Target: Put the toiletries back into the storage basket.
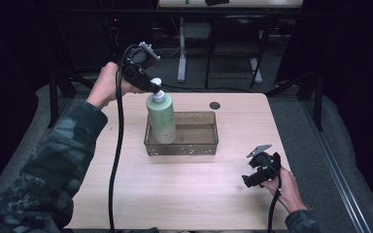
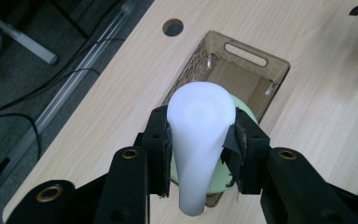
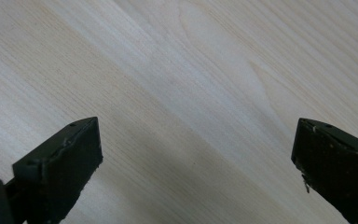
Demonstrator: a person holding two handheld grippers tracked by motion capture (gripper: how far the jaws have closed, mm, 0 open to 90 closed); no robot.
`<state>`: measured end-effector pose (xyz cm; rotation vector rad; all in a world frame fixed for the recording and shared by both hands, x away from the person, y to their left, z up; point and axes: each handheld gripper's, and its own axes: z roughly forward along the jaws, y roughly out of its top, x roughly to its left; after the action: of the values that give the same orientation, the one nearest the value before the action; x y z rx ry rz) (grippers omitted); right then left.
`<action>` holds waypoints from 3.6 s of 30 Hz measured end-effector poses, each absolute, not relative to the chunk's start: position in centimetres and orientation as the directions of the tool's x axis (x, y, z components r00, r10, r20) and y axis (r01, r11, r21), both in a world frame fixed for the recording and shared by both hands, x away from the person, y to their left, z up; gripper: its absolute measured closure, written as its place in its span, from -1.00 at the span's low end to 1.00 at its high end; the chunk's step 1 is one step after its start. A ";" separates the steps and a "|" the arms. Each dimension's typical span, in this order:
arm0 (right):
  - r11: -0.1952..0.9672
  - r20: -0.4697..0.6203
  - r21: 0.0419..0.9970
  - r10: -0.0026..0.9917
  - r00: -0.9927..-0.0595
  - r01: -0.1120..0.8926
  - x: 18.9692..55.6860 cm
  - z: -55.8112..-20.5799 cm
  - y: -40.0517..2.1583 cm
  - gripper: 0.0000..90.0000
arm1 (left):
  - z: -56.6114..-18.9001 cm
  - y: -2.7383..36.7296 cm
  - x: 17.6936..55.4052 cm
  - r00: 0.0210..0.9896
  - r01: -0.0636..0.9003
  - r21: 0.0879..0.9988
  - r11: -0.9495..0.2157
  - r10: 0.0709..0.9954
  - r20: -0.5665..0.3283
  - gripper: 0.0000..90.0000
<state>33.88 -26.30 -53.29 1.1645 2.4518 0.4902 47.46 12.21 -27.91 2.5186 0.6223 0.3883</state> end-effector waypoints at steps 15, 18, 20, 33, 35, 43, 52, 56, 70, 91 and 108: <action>0.591 -0.187 0.465 0.794 -0.579 0.660 33.8 -53.2 -26.4 -0.97 | -30.0 12.5 47.5 0.854 0.362 0.540 -0.760 0.503 0.135 0.42; 0.594 -0.192 0.468 0.791 -0.581 0.654 33.8 -53.1 -26.4 -0.97 | -30.5 12.6 47.5 0.856 0.366 0.533 -0.763 0.501 0.130 0.42; 0.592 -0.189 0.471 0.792 -0.580 0.654 33.8 -53.1 -26.3 -0.97 | -30.7 12.7 47.6 0.858 0.368 0.529 -0.765 0.498 0.123 0.42; 0.594 -0.192 0.470 0.791 -0.581 0.653 33.8 -53.1 -26.3 -0.97 | -31.1 13.0 47.6 0.864 0.370 0.500 -0.783 0.488 0.124 0.42; 0.595 -0.195 0.470 0.791 -0.581 0.652 33.8 -53.1 -26.3 -0.97 | -31.1 13.0 47.6 0.865 0.372 0.495 -0.785 0.487 0.124 0.42; 0.593 -0.192 0.470 0.791 -0.580 0.653 33.8 -53.1 -26.3 -0.97 | -31.2 13.1 47.7 0.869 0.368 0.485 -0.793 0.479 0.123 0.42; 0.591 -0.191 0.473 0.793 -0.579 0.653 33.8 -53.1 -26.3 -0.97 | -31.6 13.3 47.8 0.871 0.374 0.469 -0.800 0.477 0.119 0.42; 0.594 -0.195 0.468 0.792 -0.579 0.654 33.8 -53.1 -26.3 -0.97 | -31.9 13.4 48.0 0.871 0.379 0.463 -0.801 0.478 0.114 0.42; 0.595 -0.193 0.472 0.789 -0.582 0.650 33.8 -53.0 -26.2 -0.97 | -32.5 13.3 48.1 0.874 0.388 0.444 -0.808 0.476 0.101 0.42; 0.578 -0.186 0.484 0.802 -0.568 0.657 33.7 -53.0 -26.5 -0.97 | -33.1 13.7 48.6 0.873 0.399 0.493 -0.773 0.485 0.053 0.37; 0.571 -0.189 0.499 0.806 -0.561 0.652 33.8 -52.6 -26.8 -0.97 | -32.7 15.7 46.6 0.826 0.437 0.600 -0.670 0.563 0.026 -0.71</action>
<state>33.76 -26.79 -52.60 1.1795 2.4083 0.5305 46.59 15.73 -32.75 2.4105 0.7317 0.2795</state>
